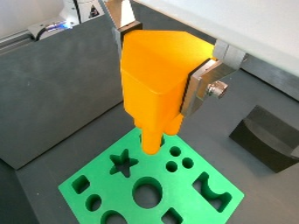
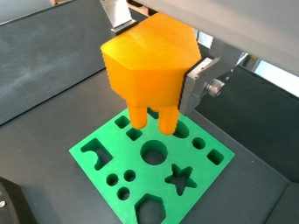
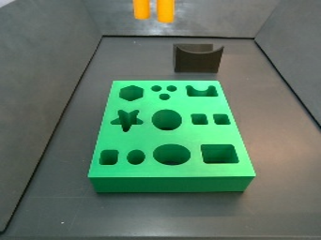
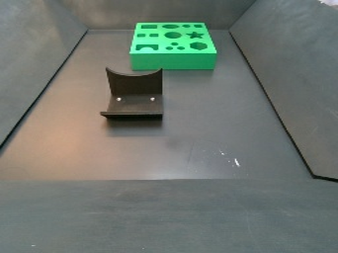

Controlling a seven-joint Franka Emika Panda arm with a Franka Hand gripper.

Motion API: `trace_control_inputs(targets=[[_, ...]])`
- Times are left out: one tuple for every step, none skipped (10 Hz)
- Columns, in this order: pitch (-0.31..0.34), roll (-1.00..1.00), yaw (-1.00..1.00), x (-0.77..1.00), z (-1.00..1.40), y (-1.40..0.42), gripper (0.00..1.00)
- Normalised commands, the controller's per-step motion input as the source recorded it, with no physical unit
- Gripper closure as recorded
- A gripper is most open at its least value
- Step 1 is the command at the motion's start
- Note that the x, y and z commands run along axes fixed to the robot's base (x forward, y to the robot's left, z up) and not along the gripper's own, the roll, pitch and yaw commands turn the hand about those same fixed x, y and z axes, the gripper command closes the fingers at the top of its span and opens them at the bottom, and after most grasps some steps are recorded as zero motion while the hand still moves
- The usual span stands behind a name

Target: Insert the 3 prong object.

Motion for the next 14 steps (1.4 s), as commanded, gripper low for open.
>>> trace_control_inputs(targets=[[0.0,0.08,0.0,0.0,-0.6,0.19,1.0],[0.026,0.2,0.0,0.09,-0.87,0.23,1.0],[0.021,0.2,0.0,0.16,-0.89,0.29,1.0],[0.0,0.14,0.0,0.1,-1.0,0.37,1.0],[0.0,0.06,0.01,0.13,-1.0,0.41,1.0],[0.073,0.07,0.0,0.17,-0.93,0.29,1.0],[0.059,0.04,-0.12,0.0,-0.83,0.29,1.0],[0.01,0.09,-0.09,-0.01,-0.88,0.23,1.0],[0.037,0.1,-0.09,0.0,-0.76,0.18,1.0],[0.033,0.1,-0.17,-0.09,-0.66,0.11,1.0],[0.019,0.13,-0.19,-0.01,-0.6,0.0,1.0],[0.023,0.11,-0.23,0.0,-0.54,0.0,1.0],[0.0,0.06,-0.28,0.0,-0.44,0.0,1.0],[0.029,0.06,-0.37,0.06,-0.31,0.0,1.0]])
